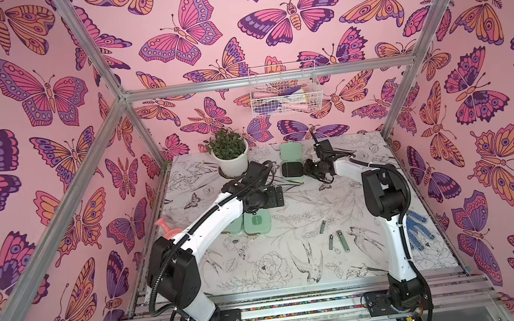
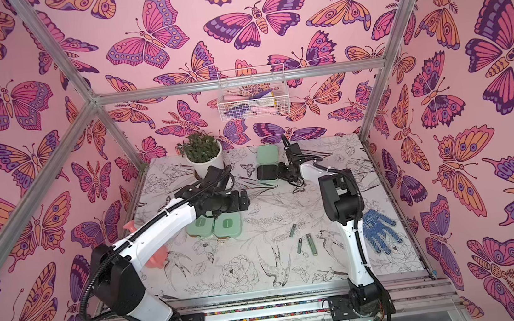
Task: Organize nail clipper sets
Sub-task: Pick up the storage box at the center of the board.
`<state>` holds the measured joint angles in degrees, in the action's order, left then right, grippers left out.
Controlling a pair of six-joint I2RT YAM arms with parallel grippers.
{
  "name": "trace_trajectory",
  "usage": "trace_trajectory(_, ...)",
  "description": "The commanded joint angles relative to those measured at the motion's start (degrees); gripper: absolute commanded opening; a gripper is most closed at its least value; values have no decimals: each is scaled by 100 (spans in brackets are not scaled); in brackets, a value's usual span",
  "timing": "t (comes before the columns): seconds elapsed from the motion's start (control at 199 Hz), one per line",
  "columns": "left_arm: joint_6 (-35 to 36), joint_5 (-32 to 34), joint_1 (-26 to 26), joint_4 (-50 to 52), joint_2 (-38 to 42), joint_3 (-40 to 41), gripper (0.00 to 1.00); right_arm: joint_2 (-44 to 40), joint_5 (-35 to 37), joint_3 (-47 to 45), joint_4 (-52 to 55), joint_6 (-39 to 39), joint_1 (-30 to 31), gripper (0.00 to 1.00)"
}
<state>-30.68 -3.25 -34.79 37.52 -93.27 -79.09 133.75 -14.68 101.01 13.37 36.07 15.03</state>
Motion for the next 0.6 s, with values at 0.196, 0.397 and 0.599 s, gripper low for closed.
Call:
trace_trajectory(0.196,21,-88,7,6,-147,38,95,286,194,-72,477,-10,-35,20)
trace_trajectory(0.397,7,-140,7,3,-113,57,95,330,64,-28,783,-280,-33,3)
trace_trajectory(0.599,-43,-212,7,13,5,151,95,-197,21,-641,975,-616,-9,0)
